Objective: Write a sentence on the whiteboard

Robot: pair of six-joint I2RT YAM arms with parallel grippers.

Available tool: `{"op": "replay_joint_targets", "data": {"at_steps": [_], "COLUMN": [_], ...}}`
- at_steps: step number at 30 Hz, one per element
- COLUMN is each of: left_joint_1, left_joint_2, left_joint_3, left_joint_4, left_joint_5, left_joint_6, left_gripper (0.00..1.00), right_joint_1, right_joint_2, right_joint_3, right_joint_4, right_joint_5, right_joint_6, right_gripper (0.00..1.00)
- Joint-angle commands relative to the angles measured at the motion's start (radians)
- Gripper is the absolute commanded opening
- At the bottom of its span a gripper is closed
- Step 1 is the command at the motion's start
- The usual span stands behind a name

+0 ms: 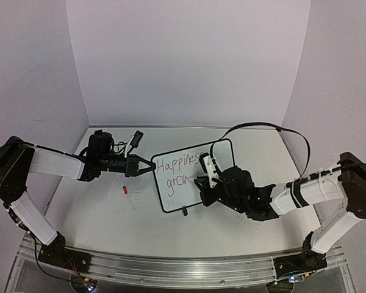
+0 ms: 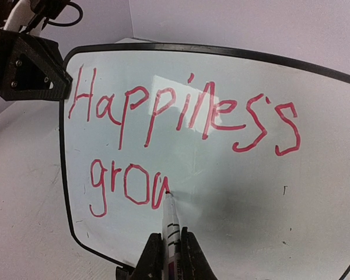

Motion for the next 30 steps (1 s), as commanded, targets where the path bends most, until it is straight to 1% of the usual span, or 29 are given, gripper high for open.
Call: {"op": "replay_joint_targets", "data": {"at_steps": [1, 10, 18, 30], "left_joint_1": [-0.007, -0.007, -0.007, -0.007], "left_joint_2": [-0.001, 0.003, 0.002, -0.003], "left_joint_3": [0.018, 0.021, 0.021, 0.019], "left_joint_4": [-0.033, -0.033, -0.033, -0.035], "left_joint_5": [0.012, 0.014, 0.016, 0.014], "left_joint_6": [0.031, 0.03, 0.03, 0.031], "left_gripper": [0.0, 0.0, 0.0, 0.0], "right_joint_1": [0.0, 0.006, 0.004, -0.011], "right_joint_2": [-0.023, -0.025, -0.017, -0.001], "right_joint_3": [-0.025, -0.03, 0.012, 0.047], "right_joint_4": [-0.029, -0.03, -0.001, 0.012], "right_joint_5": [0.03, 0.036, 0.09, 0.111], "right_joint_6": [0.024, 0.033, 0.016, -0.005], "right_gripper": [0.0, 0.0, 0.0, 0.0]}}
